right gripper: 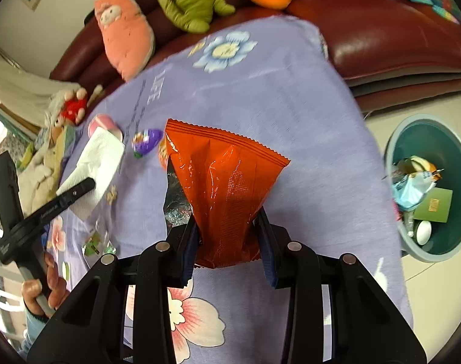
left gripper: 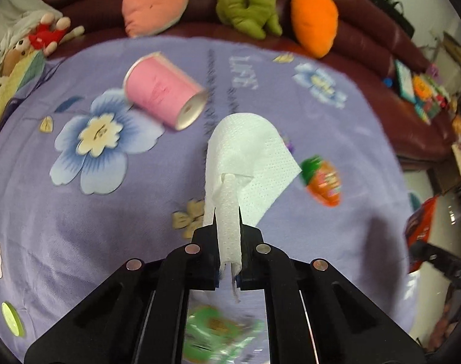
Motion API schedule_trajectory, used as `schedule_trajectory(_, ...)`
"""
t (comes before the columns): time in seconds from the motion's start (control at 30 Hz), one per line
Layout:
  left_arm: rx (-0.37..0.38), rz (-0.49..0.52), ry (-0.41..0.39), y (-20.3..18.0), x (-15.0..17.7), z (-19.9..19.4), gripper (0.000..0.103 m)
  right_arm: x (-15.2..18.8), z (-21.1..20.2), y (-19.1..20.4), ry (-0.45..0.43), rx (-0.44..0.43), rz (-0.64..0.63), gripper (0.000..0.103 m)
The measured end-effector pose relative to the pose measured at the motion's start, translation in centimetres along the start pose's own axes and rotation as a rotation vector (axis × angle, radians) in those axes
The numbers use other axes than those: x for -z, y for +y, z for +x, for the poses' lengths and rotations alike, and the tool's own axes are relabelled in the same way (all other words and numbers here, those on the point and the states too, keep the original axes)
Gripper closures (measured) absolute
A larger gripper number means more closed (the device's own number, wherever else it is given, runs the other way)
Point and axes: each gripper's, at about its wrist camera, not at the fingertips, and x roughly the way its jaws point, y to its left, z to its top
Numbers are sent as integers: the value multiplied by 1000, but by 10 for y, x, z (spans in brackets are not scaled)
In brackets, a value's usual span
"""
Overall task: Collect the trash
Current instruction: 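Carry the red bag over the teal bin and open right tool to drop it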
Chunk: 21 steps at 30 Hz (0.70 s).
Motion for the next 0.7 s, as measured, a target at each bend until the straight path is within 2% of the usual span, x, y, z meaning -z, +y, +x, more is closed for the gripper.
schedule_trajectory(0.2, 90, 88, -30, -62, -5, -18, 96, -16, -38, -35, -109, 9, 66, 68)
schedule_trajectory(0.33, 142, 155, -23, -106, -7, -19, 96, -23, -77, -76, -207, 31, 135, 68)
schedule_trajectory(0.5, 214, 248, -6, -171, -5, -15, 96, -16, -127, -134, -306, 95, 223, 68)
schedule_trajectory(0.7, 314, 348, 39, -261, 5, 3, 96, -9, -149, -191, -345, 136, 306, 68)
